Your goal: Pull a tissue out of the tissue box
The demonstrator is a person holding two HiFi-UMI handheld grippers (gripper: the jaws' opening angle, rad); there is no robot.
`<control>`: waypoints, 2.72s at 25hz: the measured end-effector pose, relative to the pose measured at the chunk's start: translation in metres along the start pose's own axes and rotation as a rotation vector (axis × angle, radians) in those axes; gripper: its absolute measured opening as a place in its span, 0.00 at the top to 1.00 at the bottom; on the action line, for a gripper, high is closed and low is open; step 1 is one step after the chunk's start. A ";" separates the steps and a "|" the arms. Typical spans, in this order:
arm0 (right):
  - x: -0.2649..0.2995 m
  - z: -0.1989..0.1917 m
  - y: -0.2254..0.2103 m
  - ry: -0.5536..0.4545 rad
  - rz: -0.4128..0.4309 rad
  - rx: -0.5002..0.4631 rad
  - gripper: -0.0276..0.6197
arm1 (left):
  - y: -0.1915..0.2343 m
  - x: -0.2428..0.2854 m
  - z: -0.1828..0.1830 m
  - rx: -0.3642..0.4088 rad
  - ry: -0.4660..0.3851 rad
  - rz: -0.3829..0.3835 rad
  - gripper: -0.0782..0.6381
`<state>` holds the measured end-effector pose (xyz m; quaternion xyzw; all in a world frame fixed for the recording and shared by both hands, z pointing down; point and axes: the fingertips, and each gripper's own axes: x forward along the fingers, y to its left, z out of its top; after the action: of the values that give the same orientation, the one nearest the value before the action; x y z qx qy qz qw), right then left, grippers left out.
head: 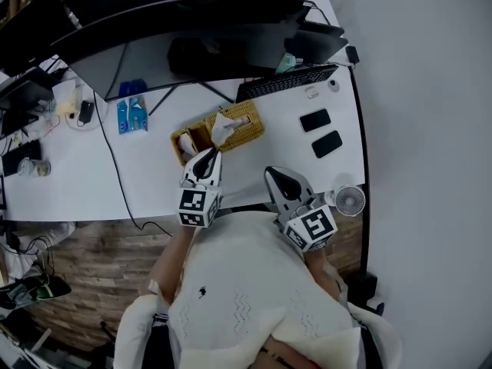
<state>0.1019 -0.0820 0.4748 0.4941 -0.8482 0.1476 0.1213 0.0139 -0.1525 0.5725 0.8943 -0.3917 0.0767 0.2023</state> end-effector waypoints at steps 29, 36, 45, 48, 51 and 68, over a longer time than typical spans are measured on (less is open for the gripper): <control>-0.020 -0.025 -0.027 0.061 -0.196 0.062 0.96 | 0.062 0.073 -0.070 -0.242 0.227 0.081 0.73; -0.020 -0.030 -0.027 0.061 -0.207 0.078 0.96 | 0.062 0.089 -0.086 -0.262 0.300 0.065 0.77; -0.010 -0.028 -0.023 0.066 -0.180 0.060 0.96 | 0.063 0.086 -0.087 -0.231 0.308 0.074 0.87; -0.008 -0.027 -0.024 0.068 -0.168 0.050 0.96 | 0.064 0.084 -0.084 -0.228 0.291 0.084 0.87; -0.007 -0.026 -0.024 0.066 -0.156 0.042 0.96 | 0.063 0.082 -0.081 -0.223 0.276 0.096 0.87; 0.001 -0.022 -0.021 0.044 -0.083 0.017 0.96 | 0.065 0.064 -0.072 -0.177 0.233 0.147 0.87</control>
<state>0.1209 -0.0848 0.4982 0.5263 -0.8229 0.1604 0.1420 0.0117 -0.2049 0.6767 0.8269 -0.4353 0.1597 0.3182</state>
